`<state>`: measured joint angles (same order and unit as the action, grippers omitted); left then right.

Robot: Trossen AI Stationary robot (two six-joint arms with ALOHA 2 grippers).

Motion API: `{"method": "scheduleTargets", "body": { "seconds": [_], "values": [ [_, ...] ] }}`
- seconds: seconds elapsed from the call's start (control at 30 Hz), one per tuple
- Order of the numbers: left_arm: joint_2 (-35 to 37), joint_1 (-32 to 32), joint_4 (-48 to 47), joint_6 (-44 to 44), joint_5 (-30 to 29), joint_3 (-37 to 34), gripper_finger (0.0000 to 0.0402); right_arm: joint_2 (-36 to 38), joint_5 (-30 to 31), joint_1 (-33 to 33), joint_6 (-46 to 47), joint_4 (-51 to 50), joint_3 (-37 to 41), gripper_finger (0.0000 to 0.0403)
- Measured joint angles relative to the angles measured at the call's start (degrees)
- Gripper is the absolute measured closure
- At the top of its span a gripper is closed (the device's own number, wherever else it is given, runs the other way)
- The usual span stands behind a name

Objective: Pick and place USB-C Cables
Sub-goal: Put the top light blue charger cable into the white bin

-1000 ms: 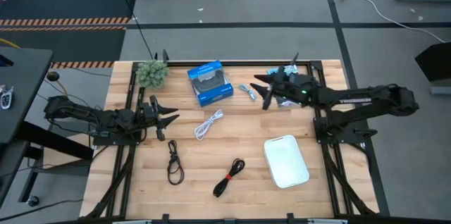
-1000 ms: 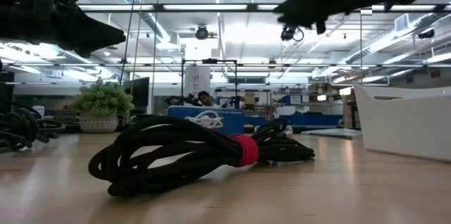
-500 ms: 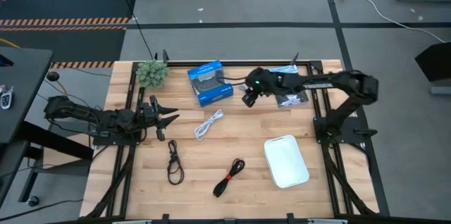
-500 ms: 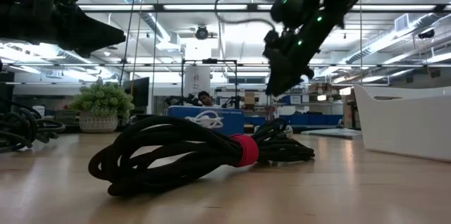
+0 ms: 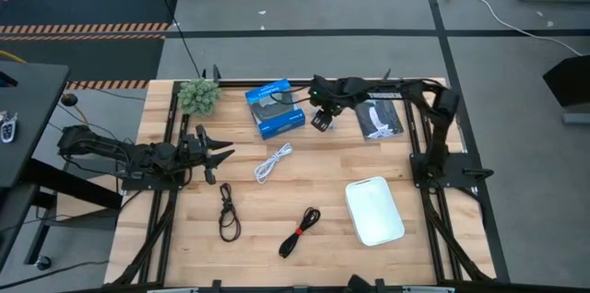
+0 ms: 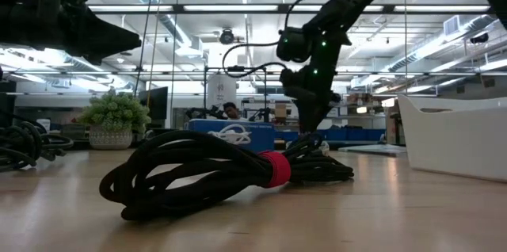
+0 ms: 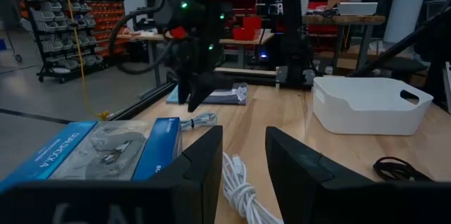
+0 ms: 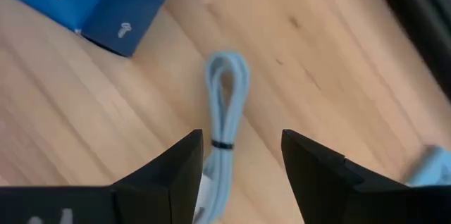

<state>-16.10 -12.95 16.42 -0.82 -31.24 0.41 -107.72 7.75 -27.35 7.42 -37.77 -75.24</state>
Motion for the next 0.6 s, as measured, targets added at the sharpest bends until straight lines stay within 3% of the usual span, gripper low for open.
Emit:
{"method": "scheduleTargets", "body": {
  "seconds": [0.4,0.6],
  "values": [
    [0.0,0.01,0.0,0.02,0.01,0.01,0.0285,-7.24,0.56,-0.05,-2.08,-5.8,-4.59,0.0227],
    [0.0,0.02,-0.02,0.02,0.0,0.02,0.0285,-7.59,0.1,-0.03,-2.1,-6.29,-4.58,0.0263]
  ]
}}
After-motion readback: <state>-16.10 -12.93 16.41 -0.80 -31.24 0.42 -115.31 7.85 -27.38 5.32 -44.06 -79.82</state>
